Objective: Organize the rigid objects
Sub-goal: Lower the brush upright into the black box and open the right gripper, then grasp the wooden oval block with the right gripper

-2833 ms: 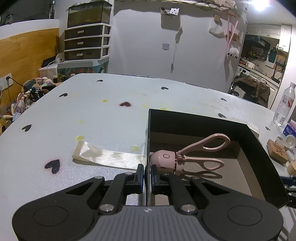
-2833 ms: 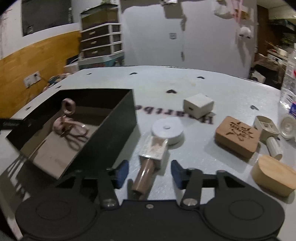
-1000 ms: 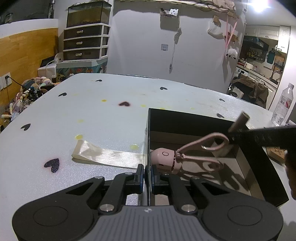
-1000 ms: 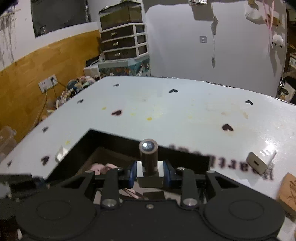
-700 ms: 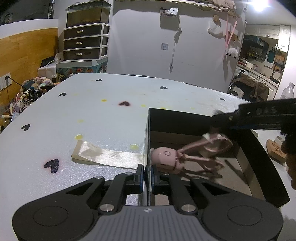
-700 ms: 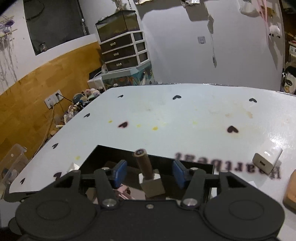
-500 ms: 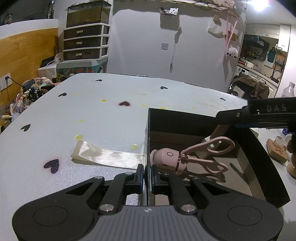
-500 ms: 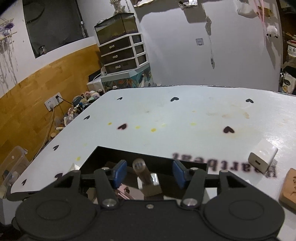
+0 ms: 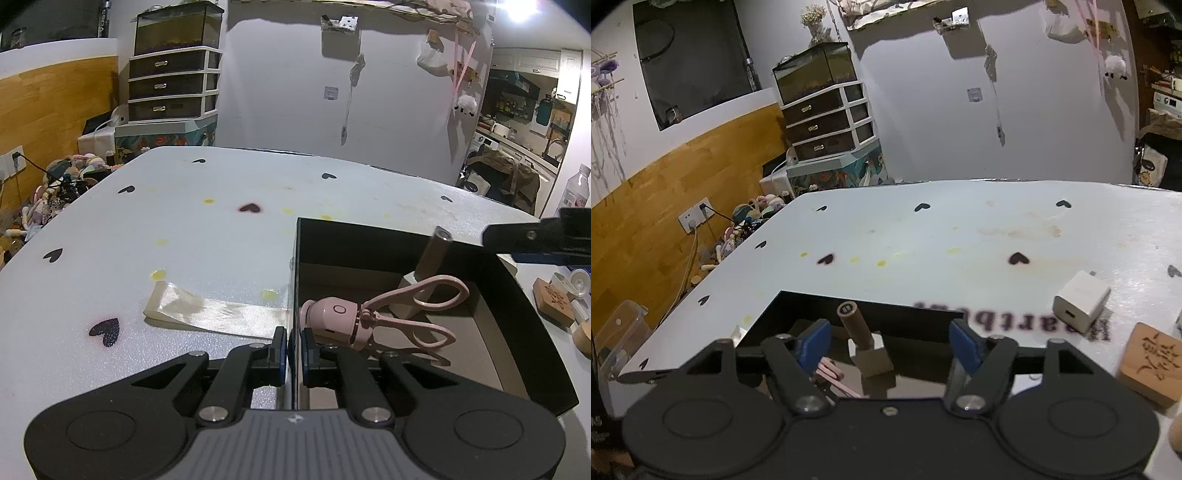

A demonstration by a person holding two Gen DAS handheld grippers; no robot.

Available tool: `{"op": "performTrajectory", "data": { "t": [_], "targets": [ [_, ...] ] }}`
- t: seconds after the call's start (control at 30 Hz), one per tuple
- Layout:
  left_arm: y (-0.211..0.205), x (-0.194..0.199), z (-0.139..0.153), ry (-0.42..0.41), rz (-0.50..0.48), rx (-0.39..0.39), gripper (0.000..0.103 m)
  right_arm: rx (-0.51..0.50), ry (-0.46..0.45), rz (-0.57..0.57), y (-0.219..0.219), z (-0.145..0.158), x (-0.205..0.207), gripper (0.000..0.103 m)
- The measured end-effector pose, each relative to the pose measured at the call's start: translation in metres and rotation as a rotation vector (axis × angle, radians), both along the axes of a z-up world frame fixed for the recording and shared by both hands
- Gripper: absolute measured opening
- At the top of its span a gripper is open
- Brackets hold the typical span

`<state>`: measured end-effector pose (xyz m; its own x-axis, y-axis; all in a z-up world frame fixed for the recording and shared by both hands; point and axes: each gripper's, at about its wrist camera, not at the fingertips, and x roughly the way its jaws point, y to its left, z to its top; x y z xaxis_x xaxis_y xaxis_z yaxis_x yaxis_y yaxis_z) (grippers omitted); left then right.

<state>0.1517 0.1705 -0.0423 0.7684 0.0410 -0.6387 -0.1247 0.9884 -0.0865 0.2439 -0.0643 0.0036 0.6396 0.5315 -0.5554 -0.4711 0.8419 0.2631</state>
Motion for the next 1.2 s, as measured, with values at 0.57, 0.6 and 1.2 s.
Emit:
{"op": "performTrajectory", "data": {
  "t": [0.57, 0.6, 1.2],
  "targets": [
    [-0.001, 0.001, 0.001, 0.001, 0.004, 0.002, 0.008, -0.032, -0.067, -0.098, -0.041, -0.003, -0.031, 0.103],
    [-0.001, 0.001, 0.001, 0.001, 0.004, 0.002, 0.008, -0.040, -0.074, -0.116, -0.044, -0.004, -0.033, 0.103],
    [-0.001, 0.001, 0.001, 0.001, 0.003, 0.001, 0.008, -0.206, 0.009, -0.537, -0.126, -0.050, -0.026, 0.103]
  ]
}}
